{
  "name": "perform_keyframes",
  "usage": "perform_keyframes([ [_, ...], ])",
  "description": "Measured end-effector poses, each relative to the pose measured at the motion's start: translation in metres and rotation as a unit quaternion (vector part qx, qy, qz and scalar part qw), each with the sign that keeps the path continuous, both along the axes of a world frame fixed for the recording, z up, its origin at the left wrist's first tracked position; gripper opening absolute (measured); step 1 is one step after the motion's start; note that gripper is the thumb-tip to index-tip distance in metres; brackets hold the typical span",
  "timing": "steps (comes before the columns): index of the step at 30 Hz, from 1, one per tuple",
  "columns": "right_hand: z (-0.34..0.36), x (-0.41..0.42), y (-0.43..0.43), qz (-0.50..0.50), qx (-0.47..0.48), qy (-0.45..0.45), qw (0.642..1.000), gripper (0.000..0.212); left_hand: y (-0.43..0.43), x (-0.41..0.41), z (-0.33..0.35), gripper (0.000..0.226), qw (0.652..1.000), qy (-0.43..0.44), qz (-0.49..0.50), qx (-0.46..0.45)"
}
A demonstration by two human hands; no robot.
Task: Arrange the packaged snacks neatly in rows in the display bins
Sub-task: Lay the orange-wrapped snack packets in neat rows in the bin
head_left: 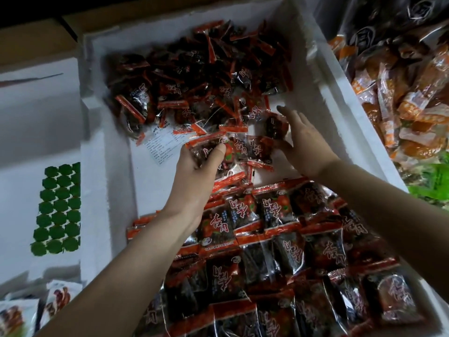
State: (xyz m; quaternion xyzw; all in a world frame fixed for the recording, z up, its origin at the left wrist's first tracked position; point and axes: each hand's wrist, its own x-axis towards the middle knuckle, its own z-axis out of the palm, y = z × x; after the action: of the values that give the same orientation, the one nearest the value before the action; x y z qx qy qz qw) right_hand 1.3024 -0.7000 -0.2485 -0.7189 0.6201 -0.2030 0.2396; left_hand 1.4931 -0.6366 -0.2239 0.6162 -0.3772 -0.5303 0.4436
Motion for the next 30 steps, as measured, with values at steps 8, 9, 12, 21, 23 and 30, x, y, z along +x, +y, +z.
perform_keyframes([
  [8,-0.013,-0.004,-0.033,-0.053,0.062,0.028,0.996,0.077,0.0,-0.004,-0.002,0.034,0.999,-0.042,-0.025,-0.004],
  [9,-0.012,-0.006,-0.035,-0.042,0.063,0.059,0.995,0.066,0.0,-0.004,-0.001,0.035,0.999,-0.046,-0.027,-0.003],
  [12,-0.008,-0.009,-0.033,-0.016,0.03,0.093,0.995,0.051,0.003,-0.004,0.001,0.03,0.998,-0.052,-0.03,0.005],
  [21,0.037,-0.006,0.025,-0.005,-0.097,-0.052,0.994,0.03,0.024,0.009,0.007,0.02,0.999,-0.048,0.001,0.013],
  [23,0.046,0.001,0.044,-0.01,-0.066,-0.145,0.987,0.025,0.033,0.01,0.008,0.027,0.999,-0.04,-0.002,0.014],
  [30,0.056,0.035,0.107,0.052,0.122,-0.336,0.932,0.033,0.068,0.016,0.023,0.043,0.998,-0.061,-0.025,-0.019],
])
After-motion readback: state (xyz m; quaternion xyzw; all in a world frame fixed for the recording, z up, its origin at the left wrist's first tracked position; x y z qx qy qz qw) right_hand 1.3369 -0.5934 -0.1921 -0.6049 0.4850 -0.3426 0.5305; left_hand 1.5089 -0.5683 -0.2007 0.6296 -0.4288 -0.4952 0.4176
